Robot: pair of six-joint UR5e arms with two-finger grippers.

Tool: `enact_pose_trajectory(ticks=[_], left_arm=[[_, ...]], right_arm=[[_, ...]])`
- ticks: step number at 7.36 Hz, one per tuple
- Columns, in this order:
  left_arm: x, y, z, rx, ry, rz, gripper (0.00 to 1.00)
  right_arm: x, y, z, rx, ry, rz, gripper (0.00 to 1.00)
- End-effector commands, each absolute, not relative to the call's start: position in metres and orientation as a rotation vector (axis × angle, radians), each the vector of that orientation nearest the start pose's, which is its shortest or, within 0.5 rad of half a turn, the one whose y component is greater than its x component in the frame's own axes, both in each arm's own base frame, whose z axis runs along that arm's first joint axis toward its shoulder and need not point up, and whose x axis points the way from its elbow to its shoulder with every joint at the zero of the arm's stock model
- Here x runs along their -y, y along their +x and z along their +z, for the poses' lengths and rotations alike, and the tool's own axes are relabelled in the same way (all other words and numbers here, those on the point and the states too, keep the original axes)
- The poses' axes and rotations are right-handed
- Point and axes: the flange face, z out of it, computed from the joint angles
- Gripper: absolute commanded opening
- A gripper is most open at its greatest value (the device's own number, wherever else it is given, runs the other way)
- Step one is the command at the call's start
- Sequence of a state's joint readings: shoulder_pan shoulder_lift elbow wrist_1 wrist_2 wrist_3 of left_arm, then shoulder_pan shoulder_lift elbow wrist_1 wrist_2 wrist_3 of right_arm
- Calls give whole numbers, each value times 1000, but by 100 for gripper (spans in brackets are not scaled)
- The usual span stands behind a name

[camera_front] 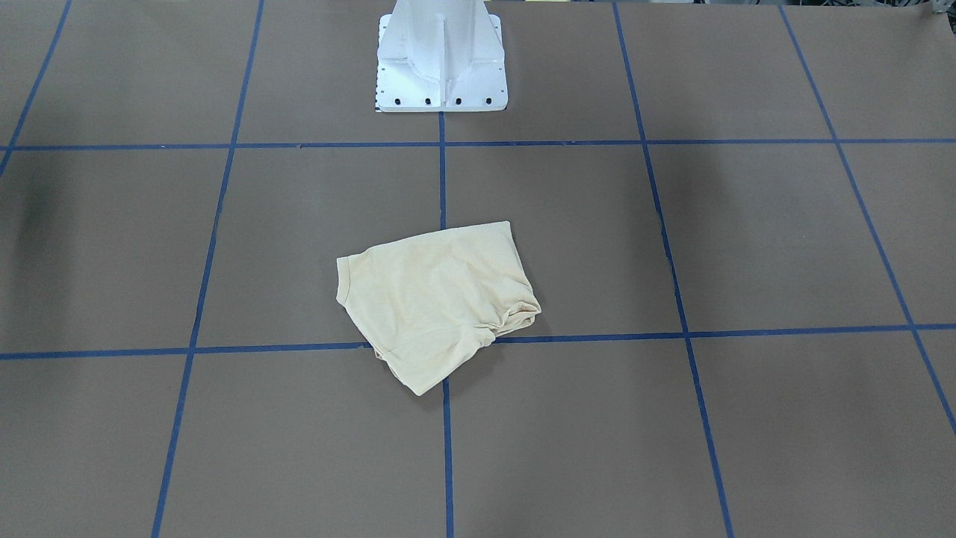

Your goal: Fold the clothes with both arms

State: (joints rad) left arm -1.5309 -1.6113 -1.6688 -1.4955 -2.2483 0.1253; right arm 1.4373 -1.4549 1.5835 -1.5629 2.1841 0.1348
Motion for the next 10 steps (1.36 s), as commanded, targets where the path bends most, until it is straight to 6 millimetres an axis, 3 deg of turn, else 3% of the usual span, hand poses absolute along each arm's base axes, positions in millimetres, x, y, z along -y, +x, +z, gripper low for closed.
enact_pose_trajectory(ticks=[1,2,4,5,9,10], left_arm=[[503,-52,628,-685,-8,199,100],[504,-54,638,-694,-33,185,100],[503,-54,640,-694,-37,183,100],[503,-54,640,-694,-37,183,100],[502,-54,642,-691,-39,181,100],[502,-54,642,-693,-42,178,100]], right_arm=[[535,0,619,676,5,-31,100],[523,-1,630,714,-28,-21,100],[498,0,650,731,-64,-11,100],[496,5,650,728,-62,-1,100],[492,59,647,781,-29,109,100],[492,60,647,780,-29,114,100]])
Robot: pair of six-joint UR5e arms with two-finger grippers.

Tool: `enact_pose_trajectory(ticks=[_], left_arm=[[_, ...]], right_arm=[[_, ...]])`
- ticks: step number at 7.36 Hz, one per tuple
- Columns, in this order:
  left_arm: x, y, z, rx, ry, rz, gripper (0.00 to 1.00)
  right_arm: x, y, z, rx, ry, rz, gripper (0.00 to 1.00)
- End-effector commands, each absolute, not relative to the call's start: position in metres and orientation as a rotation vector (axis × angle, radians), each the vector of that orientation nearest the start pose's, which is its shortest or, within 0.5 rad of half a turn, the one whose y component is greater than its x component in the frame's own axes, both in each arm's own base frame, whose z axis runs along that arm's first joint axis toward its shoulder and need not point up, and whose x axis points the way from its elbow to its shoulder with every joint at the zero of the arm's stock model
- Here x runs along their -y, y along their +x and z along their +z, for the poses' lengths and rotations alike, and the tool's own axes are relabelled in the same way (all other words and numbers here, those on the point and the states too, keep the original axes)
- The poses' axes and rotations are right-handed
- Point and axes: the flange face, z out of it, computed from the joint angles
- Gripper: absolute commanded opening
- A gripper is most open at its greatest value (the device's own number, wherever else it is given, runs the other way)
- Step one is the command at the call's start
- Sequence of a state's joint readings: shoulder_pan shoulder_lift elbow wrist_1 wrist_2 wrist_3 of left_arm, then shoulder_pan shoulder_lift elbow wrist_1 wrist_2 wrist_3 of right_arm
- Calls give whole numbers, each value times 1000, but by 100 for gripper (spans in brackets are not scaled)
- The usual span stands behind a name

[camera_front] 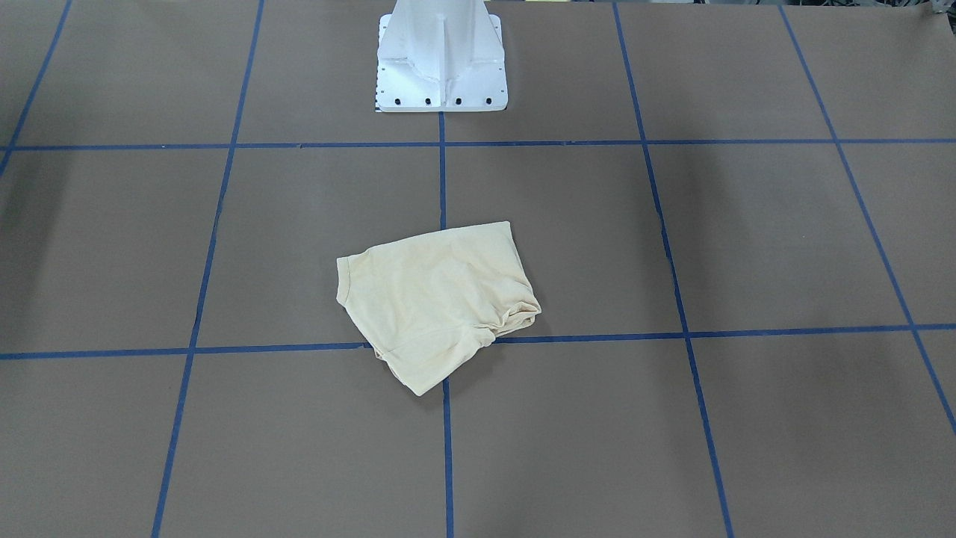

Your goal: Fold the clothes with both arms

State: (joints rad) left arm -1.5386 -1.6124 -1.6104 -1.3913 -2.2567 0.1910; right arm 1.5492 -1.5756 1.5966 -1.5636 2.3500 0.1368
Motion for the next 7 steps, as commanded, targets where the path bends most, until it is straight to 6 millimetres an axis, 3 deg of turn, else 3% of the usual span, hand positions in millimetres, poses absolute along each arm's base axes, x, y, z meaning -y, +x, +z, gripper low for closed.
enact_pose_trajectory(ticks=[1,7], left_arm=[[502,-54,642,-693,-43,175,100],[502,-52,640,-711,-68,67,100]], right_arm=[[493,60,646,780,-36,137,100],[492,61,651,768,-56,190,100]])
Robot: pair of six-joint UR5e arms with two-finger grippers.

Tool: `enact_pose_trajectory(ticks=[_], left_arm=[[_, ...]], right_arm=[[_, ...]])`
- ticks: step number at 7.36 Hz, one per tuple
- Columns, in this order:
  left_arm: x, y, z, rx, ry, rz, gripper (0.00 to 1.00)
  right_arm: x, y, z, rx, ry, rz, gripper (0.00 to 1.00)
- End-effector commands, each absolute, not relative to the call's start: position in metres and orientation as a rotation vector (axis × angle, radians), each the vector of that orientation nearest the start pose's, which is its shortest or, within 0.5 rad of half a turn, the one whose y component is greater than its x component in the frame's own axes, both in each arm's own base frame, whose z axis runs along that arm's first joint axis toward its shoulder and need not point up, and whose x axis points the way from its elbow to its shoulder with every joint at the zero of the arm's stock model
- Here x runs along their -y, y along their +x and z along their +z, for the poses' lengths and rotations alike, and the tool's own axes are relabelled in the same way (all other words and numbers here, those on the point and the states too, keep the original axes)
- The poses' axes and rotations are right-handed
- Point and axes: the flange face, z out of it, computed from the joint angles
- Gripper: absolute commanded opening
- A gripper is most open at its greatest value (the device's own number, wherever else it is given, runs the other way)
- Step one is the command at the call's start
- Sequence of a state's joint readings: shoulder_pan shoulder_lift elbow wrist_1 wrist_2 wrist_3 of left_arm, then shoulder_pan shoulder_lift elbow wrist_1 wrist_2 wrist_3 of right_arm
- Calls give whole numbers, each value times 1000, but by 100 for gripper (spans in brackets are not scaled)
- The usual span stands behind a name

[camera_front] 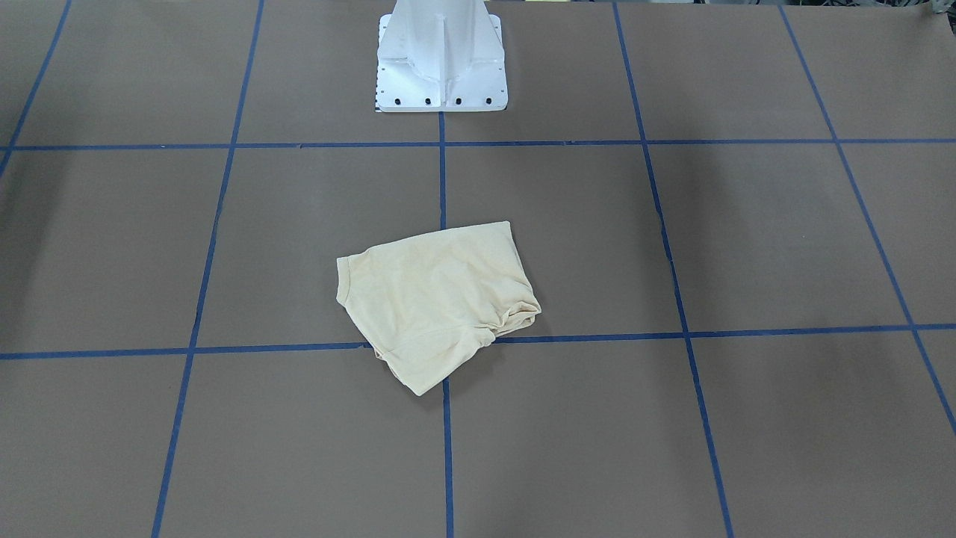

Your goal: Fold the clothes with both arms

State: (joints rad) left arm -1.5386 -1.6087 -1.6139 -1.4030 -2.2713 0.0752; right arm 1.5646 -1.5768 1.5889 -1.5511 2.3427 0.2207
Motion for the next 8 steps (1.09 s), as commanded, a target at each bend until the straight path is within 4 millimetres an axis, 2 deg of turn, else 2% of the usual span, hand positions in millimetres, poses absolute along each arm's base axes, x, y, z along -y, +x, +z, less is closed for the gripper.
enact_pose_trajectory(ticks=[1,3,5,6,8], left_arm=[[501,-52,641,-711,-70,69,100],[501,-52,641,-711,-70,69,100],[501,-52,642,-712,-70,70,100],[500,-52,643,-713,-72,69,100],[500,-52,641,-713,-70,69,100]], right_arm=[[493,60,651,768,-57,189,100],[493,61,654,742,-56,188,100],[492,59,666,738,-75,180,100],[498,55,656,733,-52,162,100],[502,28,654,746,-51,104,100]])
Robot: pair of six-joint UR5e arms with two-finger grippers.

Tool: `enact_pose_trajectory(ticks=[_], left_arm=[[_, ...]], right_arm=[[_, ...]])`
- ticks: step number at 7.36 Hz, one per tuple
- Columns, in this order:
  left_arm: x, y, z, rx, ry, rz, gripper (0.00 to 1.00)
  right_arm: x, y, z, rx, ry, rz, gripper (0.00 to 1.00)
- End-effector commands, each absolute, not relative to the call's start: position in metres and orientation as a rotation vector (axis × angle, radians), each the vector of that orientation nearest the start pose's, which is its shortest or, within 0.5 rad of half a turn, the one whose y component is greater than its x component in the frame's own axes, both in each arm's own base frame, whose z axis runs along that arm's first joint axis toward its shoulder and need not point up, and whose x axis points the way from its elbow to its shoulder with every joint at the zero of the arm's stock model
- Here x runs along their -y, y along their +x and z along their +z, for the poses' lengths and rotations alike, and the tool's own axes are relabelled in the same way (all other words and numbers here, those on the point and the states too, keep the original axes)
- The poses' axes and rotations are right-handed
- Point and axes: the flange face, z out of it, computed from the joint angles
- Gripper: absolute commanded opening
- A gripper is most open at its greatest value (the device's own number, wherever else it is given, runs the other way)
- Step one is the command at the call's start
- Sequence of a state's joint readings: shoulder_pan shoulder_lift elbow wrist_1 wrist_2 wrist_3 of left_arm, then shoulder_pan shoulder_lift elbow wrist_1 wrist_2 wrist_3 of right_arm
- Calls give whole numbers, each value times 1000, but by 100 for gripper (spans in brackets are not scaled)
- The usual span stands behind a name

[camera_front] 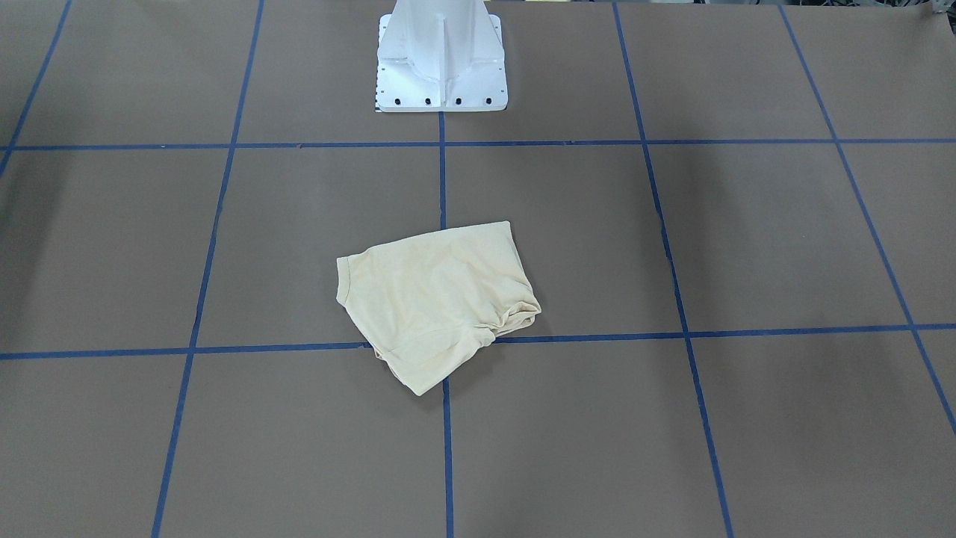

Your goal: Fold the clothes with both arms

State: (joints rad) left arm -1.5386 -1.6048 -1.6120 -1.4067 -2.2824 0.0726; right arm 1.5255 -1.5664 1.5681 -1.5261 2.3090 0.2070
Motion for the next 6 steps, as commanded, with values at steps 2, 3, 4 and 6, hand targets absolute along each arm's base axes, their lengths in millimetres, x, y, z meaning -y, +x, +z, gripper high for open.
enact_pose_trajectory(ticks=[2,3,4,6], left_arm=[[500,-52,642,-711,-70,70,100],[500,-52,642,-711,-70,70,100],[499,-52,641,-711,-69,70,100],[499,-52,640,-711,-68,71,100]], right_arm=[[501,23,654,749,-56,97,100],[499,24,657,748,-58,96,100],[496,25,661,748,-47,50,100],[494,25,667,750,-26,-48,100]])
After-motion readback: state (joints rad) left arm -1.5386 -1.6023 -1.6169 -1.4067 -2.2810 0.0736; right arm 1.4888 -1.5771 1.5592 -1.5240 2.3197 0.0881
